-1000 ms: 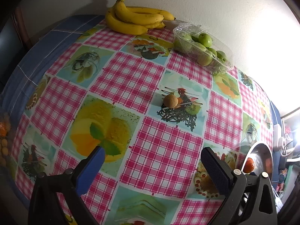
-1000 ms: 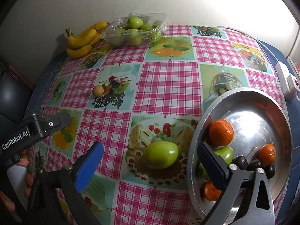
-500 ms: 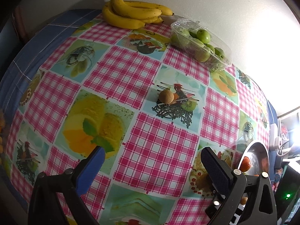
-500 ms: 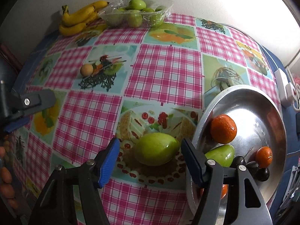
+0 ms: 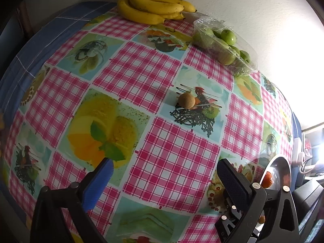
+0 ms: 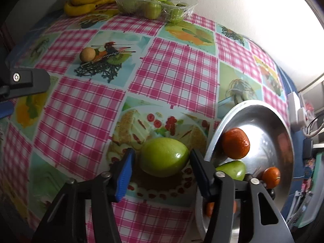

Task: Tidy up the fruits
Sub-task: 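Move the right tool to the large green fruit on the cloth, then close the right tool on the green fruit while the left tool reaches a brown round fruit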

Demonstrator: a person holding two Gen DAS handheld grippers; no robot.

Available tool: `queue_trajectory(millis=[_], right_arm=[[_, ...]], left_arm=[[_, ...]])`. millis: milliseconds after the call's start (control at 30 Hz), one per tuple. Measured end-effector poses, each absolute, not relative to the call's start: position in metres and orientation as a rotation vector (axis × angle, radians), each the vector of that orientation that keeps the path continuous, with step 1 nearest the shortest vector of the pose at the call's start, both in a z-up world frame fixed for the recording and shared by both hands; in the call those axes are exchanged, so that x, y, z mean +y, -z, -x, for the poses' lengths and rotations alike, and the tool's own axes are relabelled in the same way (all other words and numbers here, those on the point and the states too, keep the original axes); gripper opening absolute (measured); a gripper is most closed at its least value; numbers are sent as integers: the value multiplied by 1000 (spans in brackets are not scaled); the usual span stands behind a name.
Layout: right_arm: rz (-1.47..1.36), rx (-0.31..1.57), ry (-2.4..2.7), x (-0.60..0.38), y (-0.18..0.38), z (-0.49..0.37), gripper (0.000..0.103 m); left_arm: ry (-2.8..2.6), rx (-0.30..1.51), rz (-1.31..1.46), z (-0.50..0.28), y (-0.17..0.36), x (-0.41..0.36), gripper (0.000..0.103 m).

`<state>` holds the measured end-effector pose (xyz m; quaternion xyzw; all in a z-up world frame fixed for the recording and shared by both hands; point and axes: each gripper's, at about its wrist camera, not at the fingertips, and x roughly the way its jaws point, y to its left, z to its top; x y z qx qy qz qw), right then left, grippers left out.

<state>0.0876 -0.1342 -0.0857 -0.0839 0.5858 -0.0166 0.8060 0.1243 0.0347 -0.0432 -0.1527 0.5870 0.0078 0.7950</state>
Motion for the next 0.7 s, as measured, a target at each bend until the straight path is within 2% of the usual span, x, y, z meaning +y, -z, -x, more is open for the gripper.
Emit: queue_trajectory(millis=[700], right_arm=[[-20,1177,22,-153,63,-101,54]], left_arm=[[5,1273,373,-133,59,30,102]])
